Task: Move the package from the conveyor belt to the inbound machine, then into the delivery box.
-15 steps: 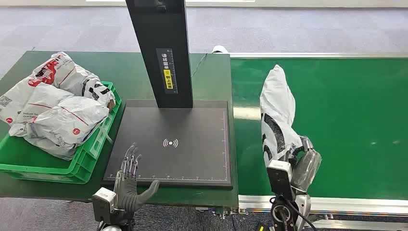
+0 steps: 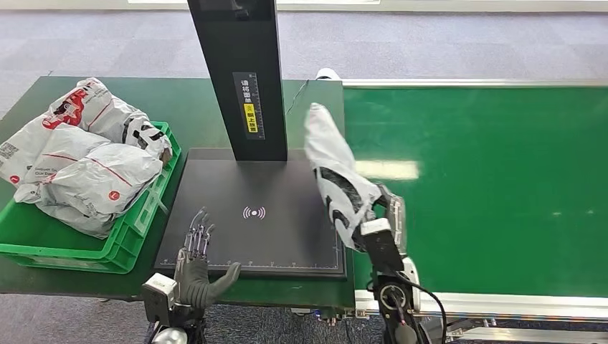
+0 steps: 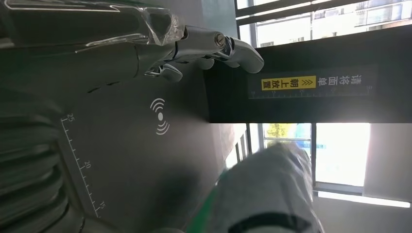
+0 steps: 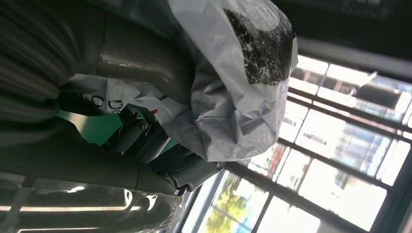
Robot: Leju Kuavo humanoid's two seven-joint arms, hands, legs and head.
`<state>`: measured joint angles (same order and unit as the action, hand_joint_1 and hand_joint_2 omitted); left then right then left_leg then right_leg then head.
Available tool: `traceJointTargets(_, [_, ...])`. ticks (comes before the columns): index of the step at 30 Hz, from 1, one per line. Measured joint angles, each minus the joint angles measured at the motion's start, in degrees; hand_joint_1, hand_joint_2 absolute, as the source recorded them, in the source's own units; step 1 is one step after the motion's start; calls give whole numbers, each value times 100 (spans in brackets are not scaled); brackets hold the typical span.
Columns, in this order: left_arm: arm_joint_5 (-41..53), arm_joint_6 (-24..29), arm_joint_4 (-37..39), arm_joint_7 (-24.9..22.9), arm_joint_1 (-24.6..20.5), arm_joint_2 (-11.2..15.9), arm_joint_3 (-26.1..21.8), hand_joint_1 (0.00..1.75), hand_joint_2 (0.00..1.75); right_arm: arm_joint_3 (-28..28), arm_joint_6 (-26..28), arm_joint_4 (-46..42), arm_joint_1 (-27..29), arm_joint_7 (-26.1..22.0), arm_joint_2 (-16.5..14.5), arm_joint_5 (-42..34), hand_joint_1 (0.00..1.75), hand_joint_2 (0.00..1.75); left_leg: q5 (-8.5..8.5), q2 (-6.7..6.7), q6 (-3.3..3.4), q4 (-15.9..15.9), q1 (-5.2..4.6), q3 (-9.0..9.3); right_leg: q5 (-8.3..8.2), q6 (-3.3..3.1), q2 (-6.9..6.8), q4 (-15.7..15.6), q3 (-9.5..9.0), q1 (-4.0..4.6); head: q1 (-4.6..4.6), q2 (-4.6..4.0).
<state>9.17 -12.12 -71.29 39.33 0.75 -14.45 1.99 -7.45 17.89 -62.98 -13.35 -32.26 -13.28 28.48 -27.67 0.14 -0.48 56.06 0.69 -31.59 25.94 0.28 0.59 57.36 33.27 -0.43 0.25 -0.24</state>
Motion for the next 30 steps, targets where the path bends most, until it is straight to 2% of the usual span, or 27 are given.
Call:
traceJointTargets(5, [-8, -51, 43, 23, -18, 2, 19, 0, 175, -356, -363, 1021, -679, 90, -126, 156, 175, 175, 0, -2, 0, 1, 1, -6, 0, 0, -3, 1, 3, 1, 1, 0])
traceJointTargets(10, [12, -52, 45, 22, -19, 5, 23, 0, 175, -601, -977, 1838, -1296, 152, -226, 191, 174, 175, 0, -2, 0, 1, 0, -9, 0, 0, -2, 1, 8, 0, 1, 0])
traceJointTargets(12, [18, -54, 45, 21, -13, 7, 23, 0, 175, -711, -1157, 2128, -1522, 128, -280, 226, 169, 175, 0, -3, 0, 1, 0, -10, 0, 0, -3, 1, 9, 0, 1, 0])
traceJointTargets(15, [23, -61, 44, 19, 4, 9, 23, 0, 175, -873, -1306, 2467, -1776, 95, -358, 295, 145, 175, 0, -4, 0, 1, 1, -9, 0, 0, -3, 1, 9, 1, 1, 0])
traceJointTargets(19, [29, -99, 43, -11, 22, 16, 23, 0, 175, -1049, -1664, 2758, -1959, -13, -431, 302, 20, 175, 0, -4, 0, 1, 1, -10, 0, 0, -3, 1, 10, 1, 1, 0])
traceJointTargets(20, [30, -114, 43, -18, 23, 21, 23, 0, 175, -1093, -1774, 2814, -1988, -47, -448, 296, 9, 175, 0, -4, 0, 1, 1, -10, 0, 0, -3, 1, 10, 1, 1, 0])
traceJointTargets(25, [31, -141, 43, -27, 23, 40, 22, 0, 175, -1276, -2013, 3029, -2031, -118, -528, 292, 0, 175, 0, -5, 0, 1, 1, -11, 1, 0, -3, 1, 10, 1, 1, 0])
traceJointTargets(30, [34, -146, 43, -29, 18, 50, 21, 0, 175, -1386, -2073, 3151, -2038, -173, -549, 271, 0, 175, 0, -5, 0, 1, 1, -10, 1, 0, -3, 1, 10, 0, 2, 0])
